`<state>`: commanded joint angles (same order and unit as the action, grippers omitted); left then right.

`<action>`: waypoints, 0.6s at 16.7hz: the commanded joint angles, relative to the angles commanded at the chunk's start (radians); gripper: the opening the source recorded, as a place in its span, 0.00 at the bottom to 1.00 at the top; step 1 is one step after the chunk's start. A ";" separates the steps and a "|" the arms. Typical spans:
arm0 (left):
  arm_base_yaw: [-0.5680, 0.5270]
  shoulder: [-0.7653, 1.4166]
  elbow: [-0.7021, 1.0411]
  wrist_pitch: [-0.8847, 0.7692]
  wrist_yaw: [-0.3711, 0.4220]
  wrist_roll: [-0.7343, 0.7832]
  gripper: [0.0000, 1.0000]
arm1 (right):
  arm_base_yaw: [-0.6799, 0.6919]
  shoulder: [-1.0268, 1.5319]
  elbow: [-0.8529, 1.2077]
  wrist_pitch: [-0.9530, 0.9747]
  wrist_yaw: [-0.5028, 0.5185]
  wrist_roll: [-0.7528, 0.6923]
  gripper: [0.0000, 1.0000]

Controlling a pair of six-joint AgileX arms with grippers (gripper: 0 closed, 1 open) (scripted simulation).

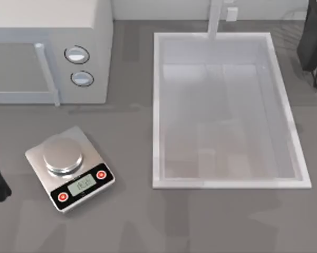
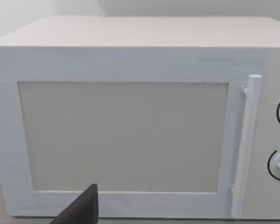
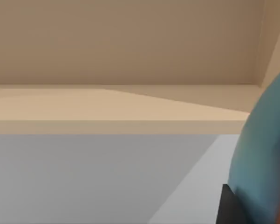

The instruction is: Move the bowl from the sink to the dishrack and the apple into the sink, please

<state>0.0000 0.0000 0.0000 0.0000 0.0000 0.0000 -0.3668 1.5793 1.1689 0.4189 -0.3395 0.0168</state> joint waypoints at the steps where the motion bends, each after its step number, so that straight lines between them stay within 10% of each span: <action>1: 0.000 0.000 0.000 0.000 0.000 0.000 1.00 | 0.009 0.038 -0.029 0.072 0.009 -0.001 0.00; 10: 0.000 0.000 0.000 0.000 0.000 0.000 1.00 | 0.060 0.218 -0.190 0.404 0.062 -0.001 0.00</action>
<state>0.0000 0.0000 0.0000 0.0000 0.0000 0.0000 -0.3068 1.7970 0.9786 0.8231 -0.2772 0.0162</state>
